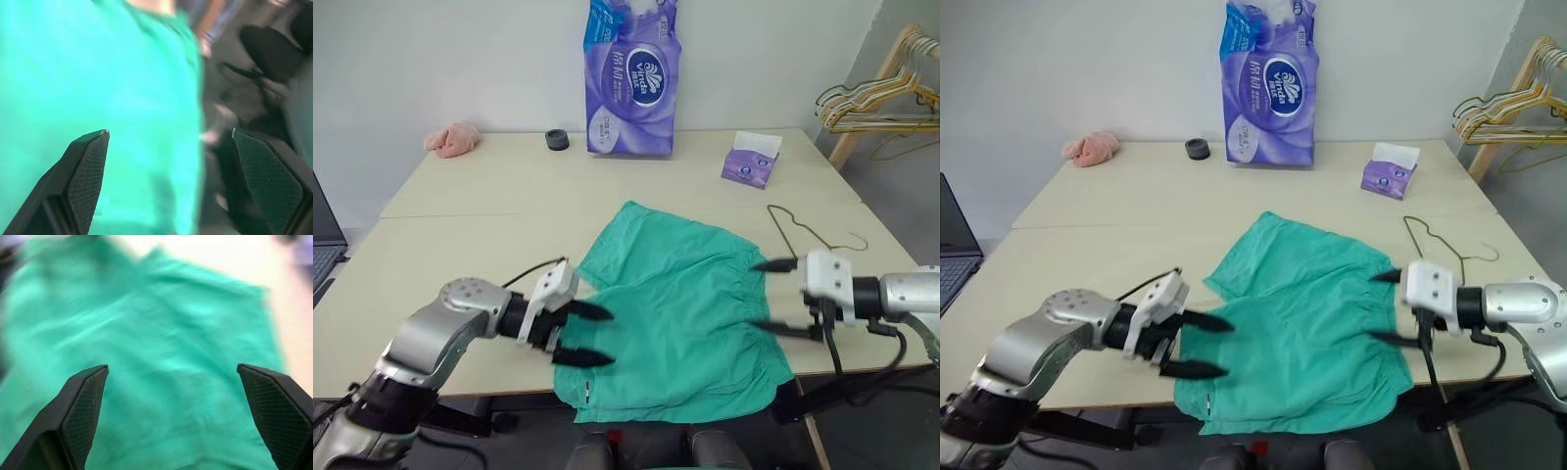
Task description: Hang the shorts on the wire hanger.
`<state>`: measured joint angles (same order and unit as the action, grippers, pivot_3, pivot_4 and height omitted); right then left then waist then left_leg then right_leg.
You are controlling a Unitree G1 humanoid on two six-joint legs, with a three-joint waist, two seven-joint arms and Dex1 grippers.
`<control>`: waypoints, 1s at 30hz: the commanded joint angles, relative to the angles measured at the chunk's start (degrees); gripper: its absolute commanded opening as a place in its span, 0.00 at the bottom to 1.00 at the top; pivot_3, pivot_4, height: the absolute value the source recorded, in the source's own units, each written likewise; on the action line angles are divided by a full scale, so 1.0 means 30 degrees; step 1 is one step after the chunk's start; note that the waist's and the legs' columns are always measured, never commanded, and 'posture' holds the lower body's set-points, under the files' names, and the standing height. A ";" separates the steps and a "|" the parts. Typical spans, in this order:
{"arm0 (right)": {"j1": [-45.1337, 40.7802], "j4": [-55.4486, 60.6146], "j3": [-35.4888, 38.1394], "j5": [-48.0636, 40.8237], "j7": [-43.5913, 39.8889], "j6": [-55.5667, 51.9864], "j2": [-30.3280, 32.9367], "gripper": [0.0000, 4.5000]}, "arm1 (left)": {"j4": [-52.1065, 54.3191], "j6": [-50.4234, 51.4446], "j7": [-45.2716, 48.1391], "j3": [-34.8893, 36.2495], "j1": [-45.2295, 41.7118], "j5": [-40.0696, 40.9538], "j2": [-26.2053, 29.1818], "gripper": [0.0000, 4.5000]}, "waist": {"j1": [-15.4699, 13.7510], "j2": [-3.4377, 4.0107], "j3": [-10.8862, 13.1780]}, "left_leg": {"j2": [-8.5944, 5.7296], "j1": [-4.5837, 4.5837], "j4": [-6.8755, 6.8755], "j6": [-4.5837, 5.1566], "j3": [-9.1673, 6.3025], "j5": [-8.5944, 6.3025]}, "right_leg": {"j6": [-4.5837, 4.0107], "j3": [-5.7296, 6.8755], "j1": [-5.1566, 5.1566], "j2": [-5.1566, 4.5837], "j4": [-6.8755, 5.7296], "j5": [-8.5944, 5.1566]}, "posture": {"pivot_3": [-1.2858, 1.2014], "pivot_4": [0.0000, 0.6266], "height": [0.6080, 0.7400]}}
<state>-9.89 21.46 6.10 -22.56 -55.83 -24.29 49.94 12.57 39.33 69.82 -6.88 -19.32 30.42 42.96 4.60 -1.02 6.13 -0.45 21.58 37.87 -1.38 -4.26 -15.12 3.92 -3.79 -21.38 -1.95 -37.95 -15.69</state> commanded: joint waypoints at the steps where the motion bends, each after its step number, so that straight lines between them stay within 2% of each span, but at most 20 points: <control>1: -0.0404 -0.0684 0.1556 0.0436 0.4300 -0.1679 -0.1812 1.00 | -0.0216 0.0022 -0.2280 0.0737 -0.1406 0.0134 -0.1575 0.95 | -0.0005 0.0000 -0.0002 | 0.0001 0.0015 0.0008 -0.0001 -0.0012 0.0000 | -0.0008 0.0008 -0.0004 0.0001 0.0001 0.0009 | 0.47 0.10 1.00; 3: -0.0508 -0.1302 0.1927 0.1830 0.7099 -0.2729 -0.2771 1.00 | -0.0120 -0.0333 -0.2574 0.0596 -0.2056 0.0054 -0.2219 0.95 | -0.0005 0.0005 -0.0005 | -0.0009 0.0027 0.0004 -0.0002 -0.0011 0.0001 | -0.0076 -0.0006 -0.0022 -0.0004 -0.0003 0.0058 | 0.47 0.10 1.00; 10: -0.1555 -0.3188 0.4044 0.2082 1.1571 -0.6513 -0.4597 1.00 | -0.1037 -0.3079 -0.1740 -0.0794 -0.4280 -0.1853 -0.2370 0.95 | 0.0049 0.0032 -0.0019 | -0.0030 0.0062 0.0007 -0.0005 0.0071 0.0005 | -0.0100 -0.0053 -0.0087 0.0028 -0.0010 0.0095 | 0.47 0.10 1.00; 15: -0.1220 -0.4486 0.4201 0.2388 1.2132 -0.8023 -0.4272 1.00 | -0.1732 -0.3525 -0.0931 -0.1099 -0.5576 -0.1944 -0.2602 0.95 | 0.0132 0.0058 -0.0035 | -0.0038 0.0061 0.0001 -0.0003 0.0149 0.0003 | -0.0100 -0.0088 -0.0098 0.0096 0.0005 0.0095 | 0.47 0.10 1.00; 21: -0.0622 -0.6279 0.3644 0.2766 1.1496 -0.7536 -0.3755 1.00 | -0.1856 -0.3615 0.0592 -0.1256 -0.6115 -0.1707 -0.2205 0.95 | 0.0199 0.0071 -0.0039 | 0.0012 0.0064 -0.0004 0.0000 0.0165 0.0002 | -0.0125 -0.0110 -0.0129 0.0175 -0.0004 0.0108 | 0.47 0.10 1.00; 30: -0.1595 -0.9046 0.3383 0.2376 1.0549 -0.8968 -0.3511 1.00 | -0.2371 -0.3776 0.1165 -0.1069 -0.6635 -0.1883 -0.2193 0.95 | 0.0269 0.0072 -0.0040 | 0.0027 0.0062 -0.0003 0.0000 0.0168 0.0002 | -0.0116 -0.0117 -0.0131 0.0195 -0.0002 0.0103 | 0.47 0.10 1.00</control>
<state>-13.12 -4.64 16.56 -14.78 -22.77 -50.13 38.12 5.38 29.02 73.11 -11.01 -37.96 24.71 36.01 5.41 -0.80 6.01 -0.37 21.77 37.86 -1.38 -3.76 -15.12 3.58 -4.14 -21.77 -1.36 -37.96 -15.39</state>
